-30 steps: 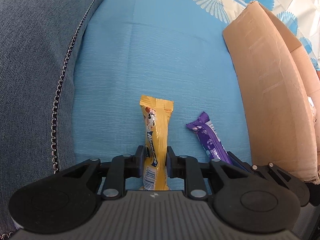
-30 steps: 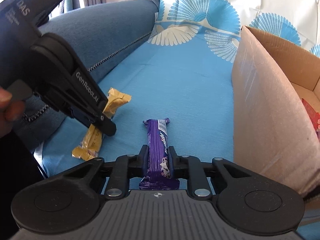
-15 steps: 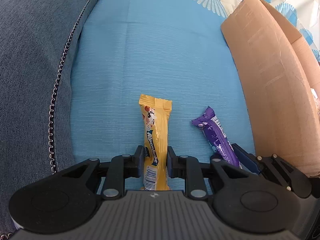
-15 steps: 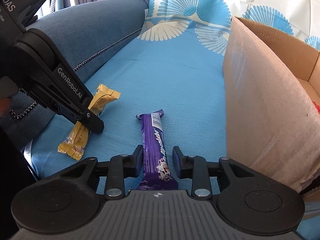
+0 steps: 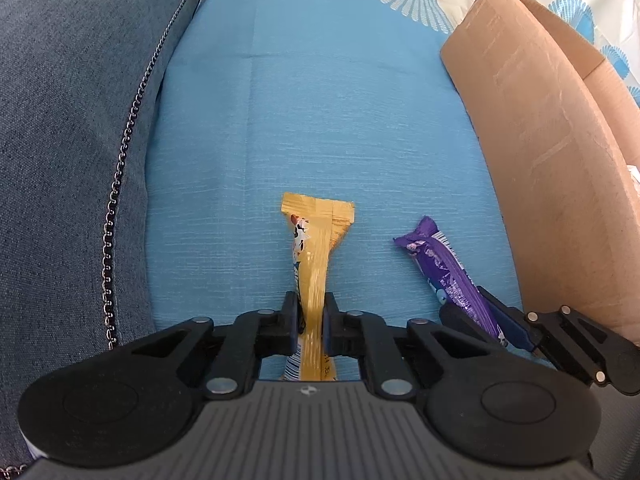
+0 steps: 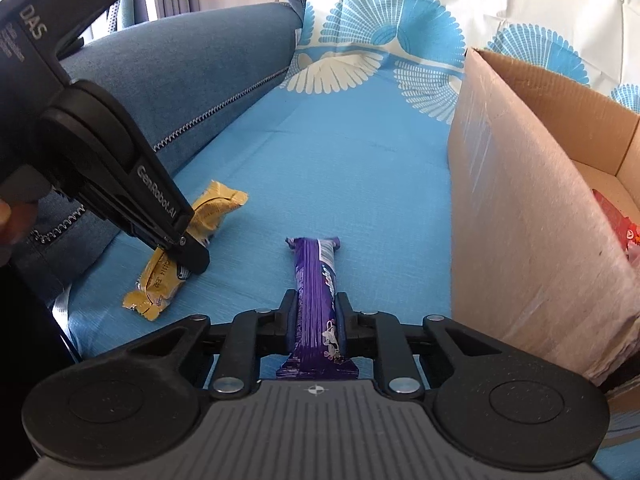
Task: Organize snacks
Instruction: 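Lift the purple bar with the right tool while the left tool lifts the yellow bar, then carry the purple and yellow bars over the box and open both tools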
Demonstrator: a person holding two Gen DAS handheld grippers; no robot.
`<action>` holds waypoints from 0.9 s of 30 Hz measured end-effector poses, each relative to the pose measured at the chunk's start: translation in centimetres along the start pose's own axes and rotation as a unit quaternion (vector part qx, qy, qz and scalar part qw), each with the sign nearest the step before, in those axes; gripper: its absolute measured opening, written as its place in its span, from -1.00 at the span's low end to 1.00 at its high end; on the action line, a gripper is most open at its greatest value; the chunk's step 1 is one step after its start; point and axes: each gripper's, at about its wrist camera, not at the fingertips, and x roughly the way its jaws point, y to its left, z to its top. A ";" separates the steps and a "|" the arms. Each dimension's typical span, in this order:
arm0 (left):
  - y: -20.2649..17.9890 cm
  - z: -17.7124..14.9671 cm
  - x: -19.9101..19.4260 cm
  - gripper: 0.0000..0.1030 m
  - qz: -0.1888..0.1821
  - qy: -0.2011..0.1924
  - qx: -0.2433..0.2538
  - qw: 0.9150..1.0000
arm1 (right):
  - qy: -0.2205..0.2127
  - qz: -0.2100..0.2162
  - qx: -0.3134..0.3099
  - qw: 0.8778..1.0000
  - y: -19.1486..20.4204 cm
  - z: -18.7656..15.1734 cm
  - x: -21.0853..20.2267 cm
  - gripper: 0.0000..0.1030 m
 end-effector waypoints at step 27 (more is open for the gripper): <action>0.7 -0.7 -0.3 -0.81 0.003 0.003 0.011 1.000 | 0.018 -0.002 -0.004 1.000 -0.2 -0.2 0.4 -0.63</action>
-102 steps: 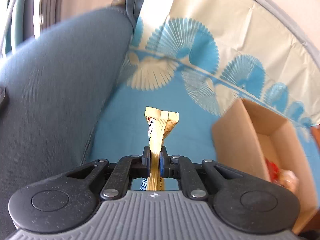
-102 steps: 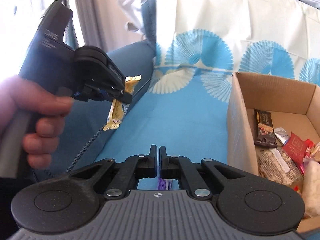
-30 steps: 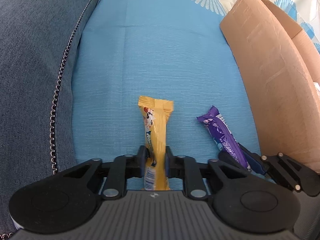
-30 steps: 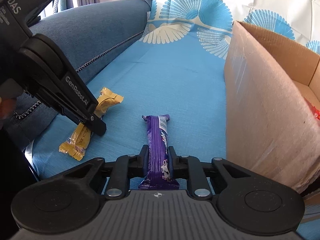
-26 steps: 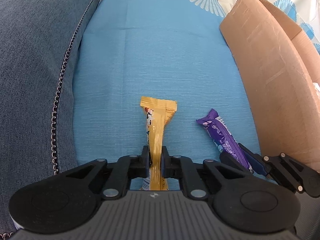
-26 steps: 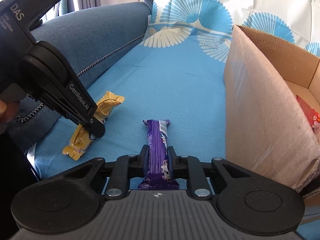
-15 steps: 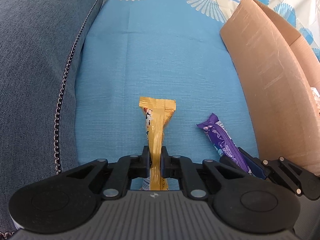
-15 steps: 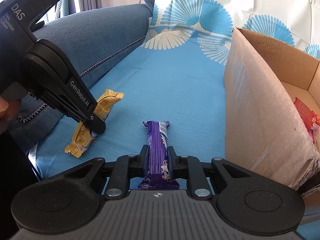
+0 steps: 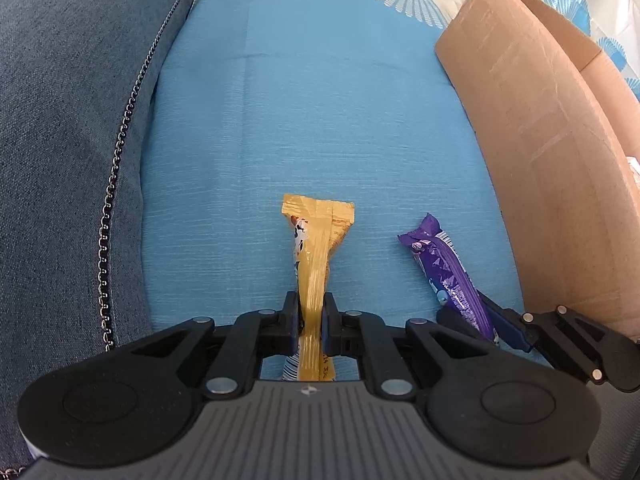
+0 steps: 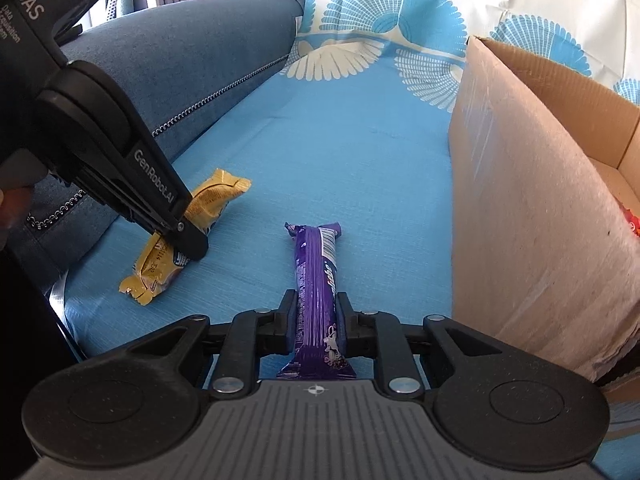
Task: Organize snacks
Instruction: 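Carry the purple and yellow bars over the box and open both tools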
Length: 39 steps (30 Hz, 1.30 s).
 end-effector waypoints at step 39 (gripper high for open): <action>-0.2 -4.6 -10.8 -0.82 -0.060 -0.273 0.012 0.960 | -0.260 -0.100 0.064 0.958 -12.9 1.7 -17.5 -0.66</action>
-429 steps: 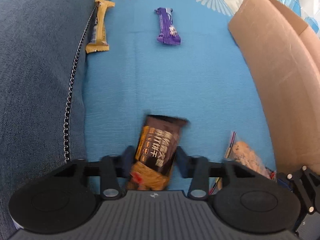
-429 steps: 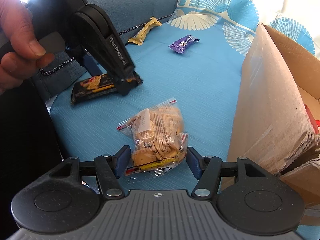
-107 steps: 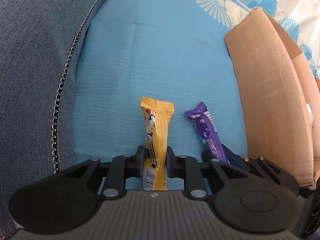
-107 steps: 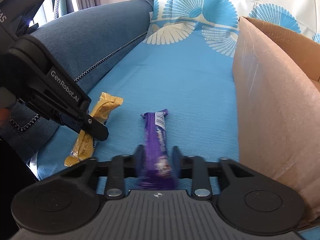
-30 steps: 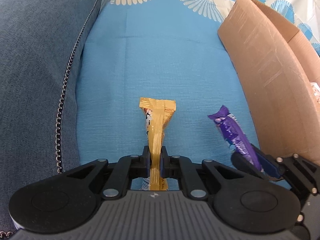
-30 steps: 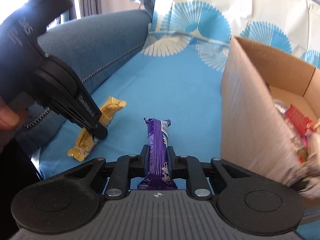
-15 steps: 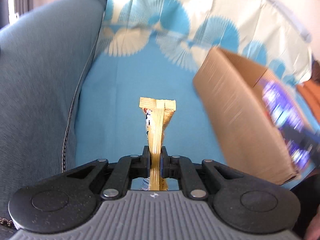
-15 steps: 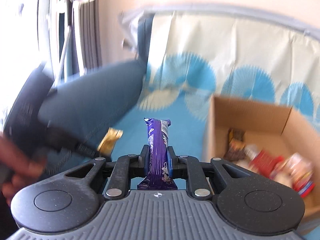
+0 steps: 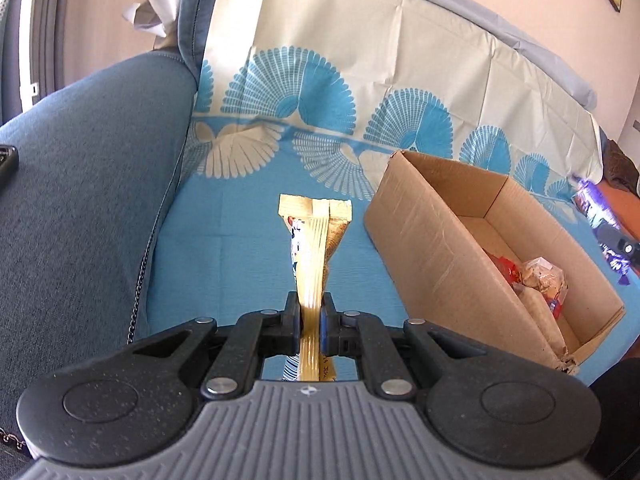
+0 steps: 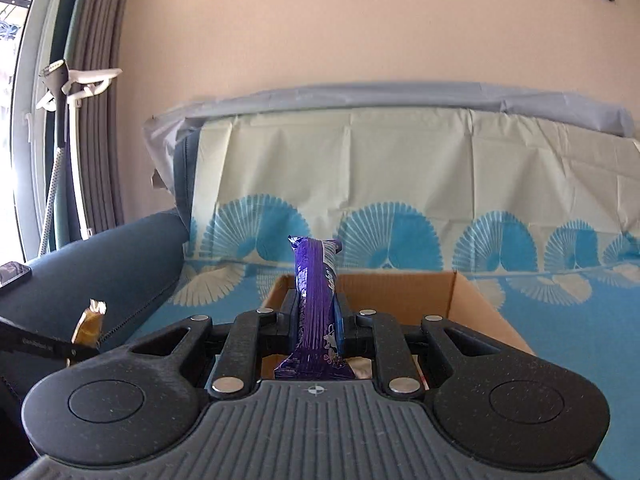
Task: Organize snacks
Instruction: 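Carry the purple and yellow bars over the box and open both tools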
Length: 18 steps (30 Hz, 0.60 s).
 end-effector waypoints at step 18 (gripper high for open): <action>-4.2 0.0 1.9 -0.82 0.040 -0.009 0.066 0.997 | -0.017 -0.023 0.046 0.999 -4.8 -1.3 2.3 -0.66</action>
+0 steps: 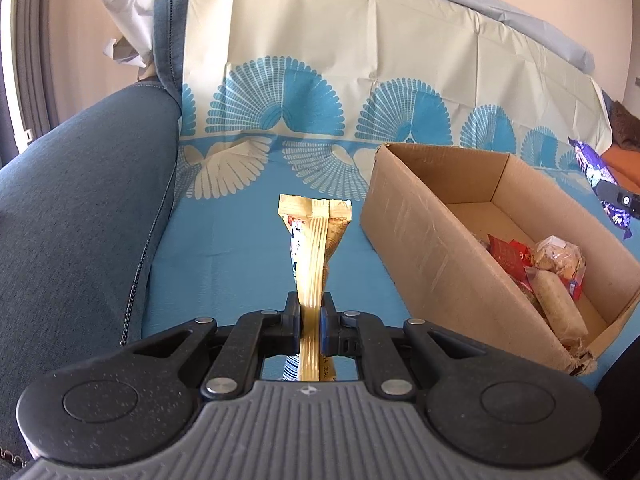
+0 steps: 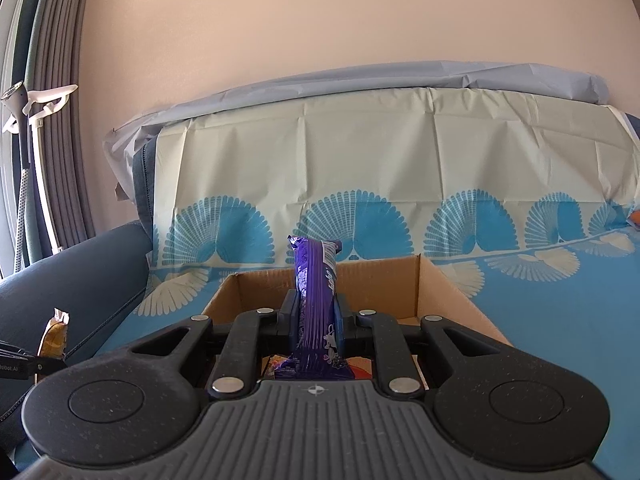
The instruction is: Organize snacks
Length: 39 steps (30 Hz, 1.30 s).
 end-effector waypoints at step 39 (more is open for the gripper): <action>-15.2 7.2 -2.6 0.98 -0.074 -0.114 -0.027 0.990 | 0.001 -0.065 0.068 0.996 -4.1 -0.1 0.3 0.98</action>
